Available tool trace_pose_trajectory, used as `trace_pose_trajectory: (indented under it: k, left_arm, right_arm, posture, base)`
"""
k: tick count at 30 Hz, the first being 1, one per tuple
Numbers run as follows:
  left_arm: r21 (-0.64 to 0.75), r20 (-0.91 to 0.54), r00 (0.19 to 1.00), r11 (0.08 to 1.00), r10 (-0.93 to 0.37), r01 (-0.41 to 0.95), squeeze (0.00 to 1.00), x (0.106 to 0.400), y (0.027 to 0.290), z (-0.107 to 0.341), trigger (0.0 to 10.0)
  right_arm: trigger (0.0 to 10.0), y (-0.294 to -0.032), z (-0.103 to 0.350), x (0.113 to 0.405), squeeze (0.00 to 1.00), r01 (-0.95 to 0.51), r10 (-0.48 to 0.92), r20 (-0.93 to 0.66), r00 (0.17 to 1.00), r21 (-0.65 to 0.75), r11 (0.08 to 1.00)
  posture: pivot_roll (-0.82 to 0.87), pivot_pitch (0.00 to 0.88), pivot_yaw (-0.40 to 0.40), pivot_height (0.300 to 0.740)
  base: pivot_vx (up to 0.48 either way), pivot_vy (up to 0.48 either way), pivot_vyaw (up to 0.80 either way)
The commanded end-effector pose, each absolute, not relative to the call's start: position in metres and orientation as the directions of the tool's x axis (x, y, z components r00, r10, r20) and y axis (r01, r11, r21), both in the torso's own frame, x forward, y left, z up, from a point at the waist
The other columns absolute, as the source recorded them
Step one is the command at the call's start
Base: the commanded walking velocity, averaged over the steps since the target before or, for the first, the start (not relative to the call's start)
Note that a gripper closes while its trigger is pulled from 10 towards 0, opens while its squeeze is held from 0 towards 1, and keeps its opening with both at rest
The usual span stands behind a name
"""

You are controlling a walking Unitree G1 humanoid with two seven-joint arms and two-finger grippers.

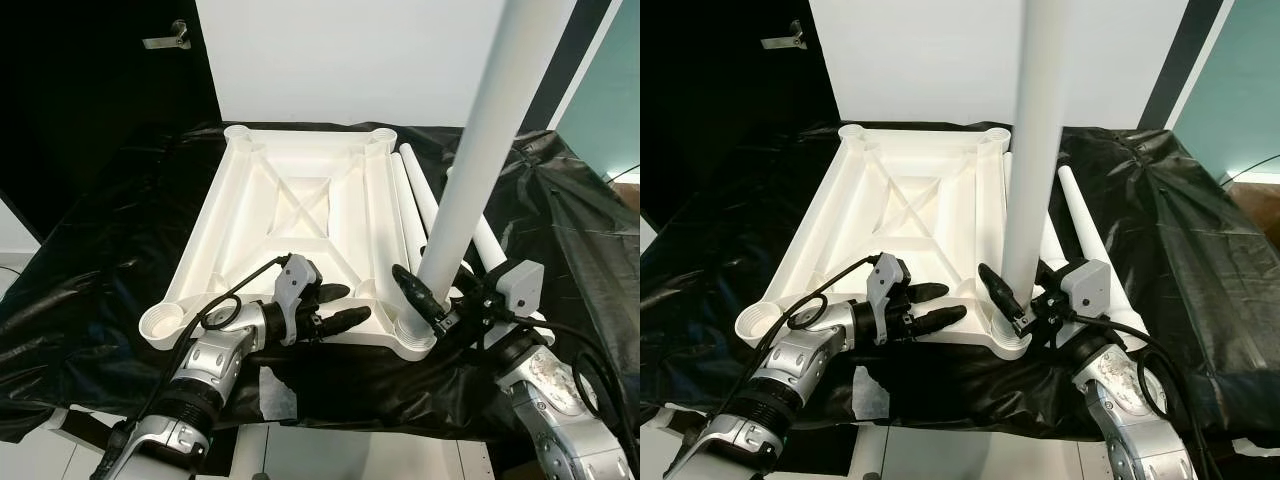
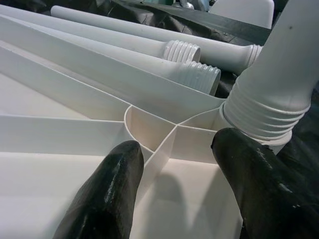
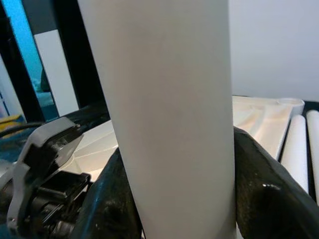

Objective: Building children table

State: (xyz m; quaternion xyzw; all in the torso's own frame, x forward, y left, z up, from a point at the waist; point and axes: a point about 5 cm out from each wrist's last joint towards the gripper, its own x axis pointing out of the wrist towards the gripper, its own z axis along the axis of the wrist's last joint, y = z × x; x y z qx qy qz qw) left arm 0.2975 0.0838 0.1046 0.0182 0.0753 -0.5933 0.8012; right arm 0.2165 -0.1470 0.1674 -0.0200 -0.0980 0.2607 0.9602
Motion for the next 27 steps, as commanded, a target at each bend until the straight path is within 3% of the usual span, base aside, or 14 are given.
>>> trace_pose_trajectory:
  k: [1, 7, 11, 19, 23, 27]
  left_arm:
    - [-0.047, -0.166, 0.276, 0.287, -0.947, 0.957, 0.00, 0.298, 0.085, 0.103, 10.0]
    - [-0.044, -0.169, 0.273, 0.284, -0.947, 0.958, 0.00, 0.299, 0.085, 0.103, 10.0]
    - [-0.042, -0.170, 0.271, 0.281, -0.947, 0.959, 0.00, 0.300, 0.083, 0.103, 10.0]
    - [-0.040, -0.168, 0.273, 0.283, -0.947, 0.958, 0.00, 0.301, 0.081, 0.103, 10.0]
    - [-0.040, -0.167, 0.277, 0.287, -0.946, 0.957, 0.00, 0.300, 0.081, 0.102, 10.0]
    - [-0.043, -0.163, 0.283, 0.294, -0.945, 0.955, 0.00, 0.299, 0.082, 0.101, 10.0]
  right_arm:
    - [10.0, -0.153, 0.129, 0.215, 0.00, -0.474, 0.475, -0.036, 0.879, 0.039, 0.880]
    - [10.0, -0.150, 0.129, 0.213, 0.00, -0.497, 0.505, -0.066, 0.861, 0.103, 0.861]
    - [10.0, -0.149, 0.123, 0.214, 0.00, -0.540, 0.540, -0.204, 0.817, 0.059, 0.840]
    - [10.0, -0.149, 0.123, 0.213, 0.00, -0.580, 0.559, -0.249, 0.791, -0.017, 0.814]
    - [10.0, -0.147, 0.121, 0.213, 0.00, -0.547, 0.526, -0.218, 0.822, -0.043, 0.836]
    - [10.0, -0.147, 0.116, 0.218, 0.00, -0.421, 0.414, -0.172, 0.894, -0.006, 0.907]
  posture:
    - [-0.14, 0.035, 0.016, 0.740]
    - [-0.15, 0.032, 0.017, 0.740]
    - [-0.15, 0.024, 0.013, 0.740]
    - [-0.15, 0.019, 0.001, 0.740]
    - [-0.14, 0.020, -0.002, 0.740]
    - [-0.13, 0.017, -0.004, 0.740]
  base:
    - [0.000, 0.000, 0.00]
    - [0.000, 0.000, 0.00]
    - [0.000, 0.000, 0.00]
    - [0.000, 0.000, 0.00]
    - [0.000, 0.000, 0.00]
    - [0.000, 0.000, 0.00]
